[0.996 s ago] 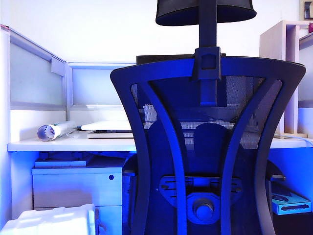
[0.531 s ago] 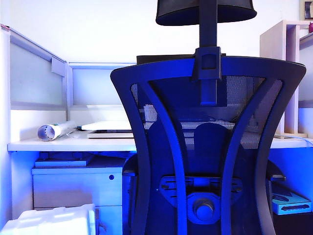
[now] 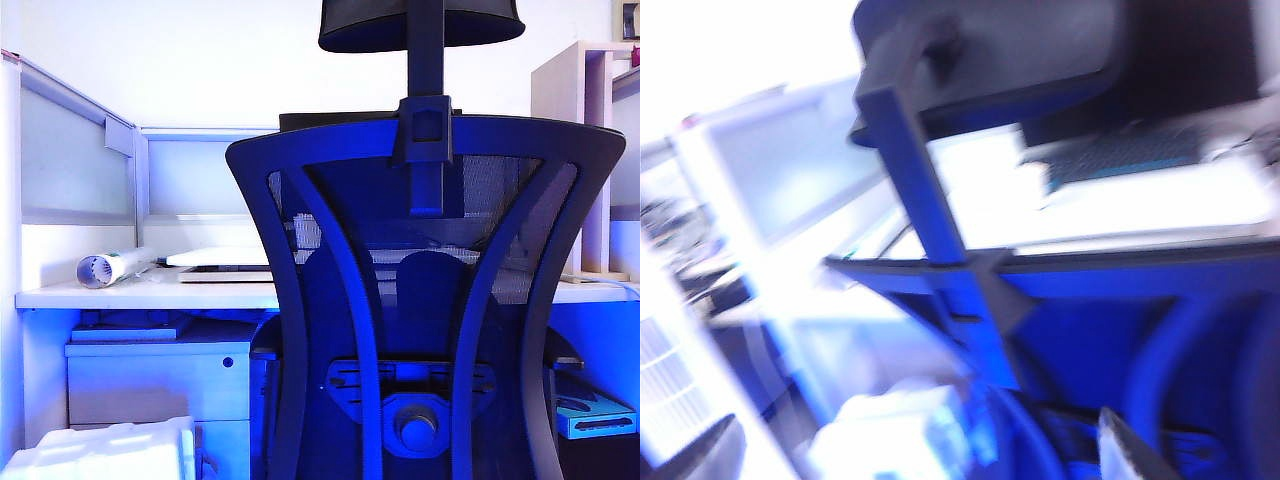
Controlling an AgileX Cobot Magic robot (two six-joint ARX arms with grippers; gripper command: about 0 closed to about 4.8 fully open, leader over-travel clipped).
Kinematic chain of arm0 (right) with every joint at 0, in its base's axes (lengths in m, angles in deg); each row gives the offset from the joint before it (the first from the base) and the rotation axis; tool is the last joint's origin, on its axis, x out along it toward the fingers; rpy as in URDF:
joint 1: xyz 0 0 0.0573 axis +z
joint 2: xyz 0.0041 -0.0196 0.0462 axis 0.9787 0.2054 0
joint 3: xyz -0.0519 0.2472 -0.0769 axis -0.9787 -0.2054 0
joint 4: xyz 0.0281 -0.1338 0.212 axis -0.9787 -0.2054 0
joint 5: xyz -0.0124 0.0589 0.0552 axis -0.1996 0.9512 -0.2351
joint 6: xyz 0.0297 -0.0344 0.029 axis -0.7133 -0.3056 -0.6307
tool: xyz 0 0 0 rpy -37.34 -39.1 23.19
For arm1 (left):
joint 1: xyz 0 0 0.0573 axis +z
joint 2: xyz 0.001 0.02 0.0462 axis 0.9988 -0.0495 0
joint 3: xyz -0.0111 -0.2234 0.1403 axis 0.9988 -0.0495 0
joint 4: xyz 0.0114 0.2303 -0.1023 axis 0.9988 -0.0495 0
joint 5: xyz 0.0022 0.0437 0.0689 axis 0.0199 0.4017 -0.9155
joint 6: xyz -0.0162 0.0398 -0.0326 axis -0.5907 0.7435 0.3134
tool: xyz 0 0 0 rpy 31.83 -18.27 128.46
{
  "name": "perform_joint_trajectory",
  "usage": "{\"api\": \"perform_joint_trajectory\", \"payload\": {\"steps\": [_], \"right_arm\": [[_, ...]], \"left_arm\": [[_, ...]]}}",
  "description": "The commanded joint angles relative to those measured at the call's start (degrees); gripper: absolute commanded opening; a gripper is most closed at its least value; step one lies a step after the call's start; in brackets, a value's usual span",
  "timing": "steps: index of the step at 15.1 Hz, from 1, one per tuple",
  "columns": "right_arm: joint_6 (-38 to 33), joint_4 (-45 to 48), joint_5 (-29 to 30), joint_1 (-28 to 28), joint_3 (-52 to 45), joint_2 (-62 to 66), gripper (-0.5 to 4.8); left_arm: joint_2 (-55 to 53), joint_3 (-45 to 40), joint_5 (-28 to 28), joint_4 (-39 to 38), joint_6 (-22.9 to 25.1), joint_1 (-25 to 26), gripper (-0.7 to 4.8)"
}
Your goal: Pull out the black chair under the table.
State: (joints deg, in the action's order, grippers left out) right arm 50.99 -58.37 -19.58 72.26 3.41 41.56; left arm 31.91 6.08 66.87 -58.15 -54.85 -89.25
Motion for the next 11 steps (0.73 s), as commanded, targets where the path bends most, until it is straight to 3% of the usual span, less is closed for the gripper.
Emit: {"api": "perform_joint_trajectory", "payload": {"steps": [1, 5, 6, 11], "right_arm": [[-0.2, 9.0, 2.2, 4.1, 6.3, 10.9, 4.79], [2.6, 14.6, -3.6, 15.9, 13.3, 26.4, 4.79], [3.3, 17.9, -6.9, 20.0, 17.7, 37.4, 4.79], [3.3, 22.0, -8.8, 20.2, 27.5, 53.1, 4.79]], "left_arm": [[0.0, 0.0, 0.5, 0.8, -0.4, 0.0, -0.04], [0.0, 0.0, 0.5, 0.8, -0.3, 0.0, -0.05], [0.0, 0.0, 0.4, 0.8, -0.3, 0.0, -0.05], [0.0, 0.0, 0.4, 0.8, -0.3, 0.0, -0.05]]}}
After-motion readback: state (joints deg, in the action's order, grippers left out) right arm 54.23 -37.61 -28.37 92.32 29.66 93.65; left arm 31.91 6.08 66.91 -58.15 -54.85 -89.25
